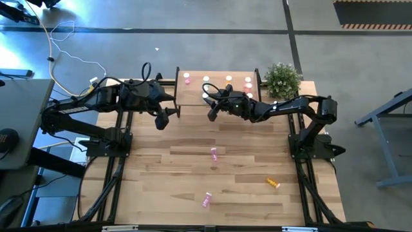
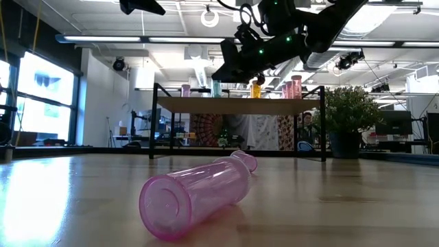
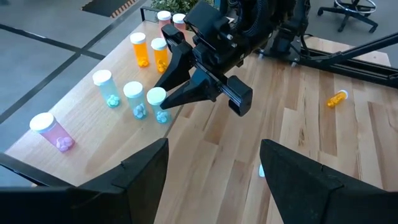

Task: Pick and place medicine bottles onto shelf by color
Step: Put the blue pill bottle on the shelf aligned with the other blue pill bottles, then put the top violet pill bottle on the shelf aligned with the other violet pill bottles

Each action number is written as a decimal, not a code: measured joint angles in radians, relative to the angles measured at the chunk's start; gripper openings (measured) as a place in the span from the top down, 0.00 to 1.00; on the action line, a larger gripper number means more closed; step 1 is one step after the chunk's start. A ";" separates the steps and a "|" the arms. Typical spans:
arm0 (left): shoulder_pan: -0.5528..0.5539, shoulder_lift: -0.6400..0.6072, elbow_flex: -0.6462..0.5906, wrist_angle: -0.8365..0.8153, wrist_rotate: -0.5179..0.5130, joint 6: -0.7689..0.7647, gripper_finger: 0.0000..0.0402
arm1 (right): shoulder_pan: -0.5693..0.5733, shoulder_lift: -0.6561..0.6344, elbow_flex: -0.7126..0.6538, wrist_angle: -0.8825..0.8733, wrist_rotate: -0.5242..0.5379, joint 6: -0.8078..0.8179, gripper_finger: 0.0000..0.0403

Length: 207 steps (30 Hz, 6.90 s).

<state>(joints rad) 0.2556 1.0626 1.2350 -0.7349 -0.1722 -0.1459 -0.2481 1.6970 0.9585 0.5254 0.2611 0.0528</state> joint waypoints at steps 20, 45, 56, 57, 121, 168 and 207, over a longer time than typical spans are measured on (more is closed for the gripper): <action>0.000 0.000 0.000 0.000 0.000 -0.011 0.39 | 0.000 -0.001 0.001 -0.015 0.017 -0.008 0.71; 0.000 0.000 0.000 0.000 0.002 -0.007 0.39 | 0.000 -0.031 0.000 -0.075 0.054 0.001 0.61; 0.000 0.000 0.000 0.000 0.002 0.011 0.39 | 0.009 -0.031 0.089 -0.272 0.054 0.027 0.61; 0.000 0.000 0.000 0.000 0.002 0.011 0.39 | 0.013 -0.031 0.095 -0.282 0.054 0.037 0.61; 0.000 0.000 0.000 -0.002 0.013 0.027 0.39 | 0.116 -0.391 0.103 -0.643 0.057 0.319 0.61; -0.495 0.000 -0.305 0.005 -0.142 -0.654 0.39 | 0.447 -0.216 0.103 -0.586 -0.115 0.994 0.61; -0.568 0.000 -0.320 -0.001 -0.180 -0.670 0.39 | 0.353 0.167 0.433 -1.196 -0.200 1.047 0.45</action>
<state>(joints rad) -0.3122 1.0626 0.9150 -0.7361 -0.3519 -0.8158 0.1049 1.8640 1.3911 -0.6705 0.0614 1.0998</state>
